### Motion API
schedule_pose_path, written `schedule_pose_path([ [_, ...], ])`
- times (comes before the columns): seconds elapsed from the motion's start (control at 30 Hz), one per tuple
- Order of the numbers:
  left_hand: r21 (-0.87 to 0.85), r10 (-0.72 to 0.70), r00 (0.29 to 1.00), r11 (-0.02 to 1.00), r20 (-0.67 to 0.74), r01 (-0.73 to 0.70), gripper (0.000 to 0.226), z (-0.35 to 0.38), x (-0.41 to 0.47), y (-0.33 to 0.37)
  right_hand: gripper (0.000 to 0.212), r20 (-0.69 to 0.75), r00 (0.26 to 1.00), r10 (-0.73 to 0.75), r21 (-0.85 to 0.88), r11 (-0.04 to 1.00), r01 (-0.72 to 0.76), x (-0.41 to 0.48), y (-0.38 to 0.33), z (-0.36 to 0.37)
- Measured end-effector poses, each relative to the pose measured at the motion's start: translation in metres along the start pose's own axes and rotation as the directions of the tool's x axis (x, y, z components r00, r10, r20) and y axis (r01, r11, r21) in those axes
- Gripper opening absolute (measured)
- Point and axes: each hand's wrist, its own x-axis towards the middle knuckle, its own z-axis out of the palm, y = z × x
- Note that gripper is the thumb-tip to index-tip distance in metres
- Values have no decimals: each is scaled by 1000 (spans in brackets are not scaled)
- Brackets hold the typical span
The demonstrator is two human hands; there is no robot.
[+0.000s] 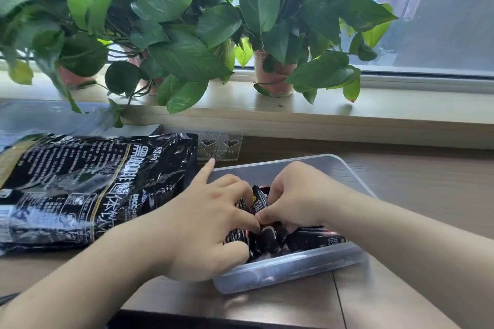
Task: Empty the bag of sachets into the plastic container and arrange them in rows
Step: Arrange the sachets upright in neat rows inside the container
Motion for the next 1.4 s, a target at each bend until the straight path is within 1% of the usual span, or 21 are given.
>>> schedule_pose_path([
  [0.13,-17,-10,1000,1000,-25,9,68,2,-1,0,39,-45,998,-52,-54,997,50,2,1,11],
  [0.2,-32,-12,999,999,-37,11,66,2,-2,0,39,-47,995,-86,-8,996,85,2,3,12],
  [0.27,-43,-14,999,999,-51,12,64,2,-2,0,38,-10,993,-116,41,992,116,0,6,9],
  [0.37,-43,-15,998,999,-63,12,65,3,0,0,35,61,987,-147,9,989,147,-3,8,5],
  [0.47,-29,-14,998,1000,-66,13,68,4,0,0,26,81,990,-118,32,993,116,-3,10,3],
  [0.57,-46,-12,997,999,-82,8,70,5,-1,0,31,42,996,-76,105,992,71,-2,11,4],
  [0.73,-109,-30,991,994,-130,16,67,7,-3,0,29,35,997,-66,189,980,58,-4,13,8],
  [0.83,-88,-40,992,996,-120,29,64,8,-3,0,27,74,994,-76,228,972,58,-7,14,8],
  [0.93,-63,-46,993,997,-106,39,67,8,-2,0,22,131,990,-54,342,940,6,-9,13,5],
  [1.0,-66,-46,993,997,-107,39,68,8,-2,0,24,144,989,-40,391,920,-20,-10,13,5],
  [1.03,-69,-47,993,997,-110,39,68,8,-2,0,24,141,989,-36,387,922,-22,-10,13,5],
  [1.13,-71,-55,992,996,-115,47,64,8,-2,-1,17,97,995,-19,297,955,-10,-7,14,7],
  [1.23,-101,-59,991,994,-121,47,59,9,-2,-1,14,68,997,-22,292,956,1,-4,13,8],
  [1.33,-106,-45,994,994,-95,35,71,10,-2,-3,7,54,998,-42,264,964,26,-4,12,9],
  [1.4,-74,-46,997,996,-62,41,77,10,-1,-4,8,76,996,-49,237,971,30,-6,13,8],
])
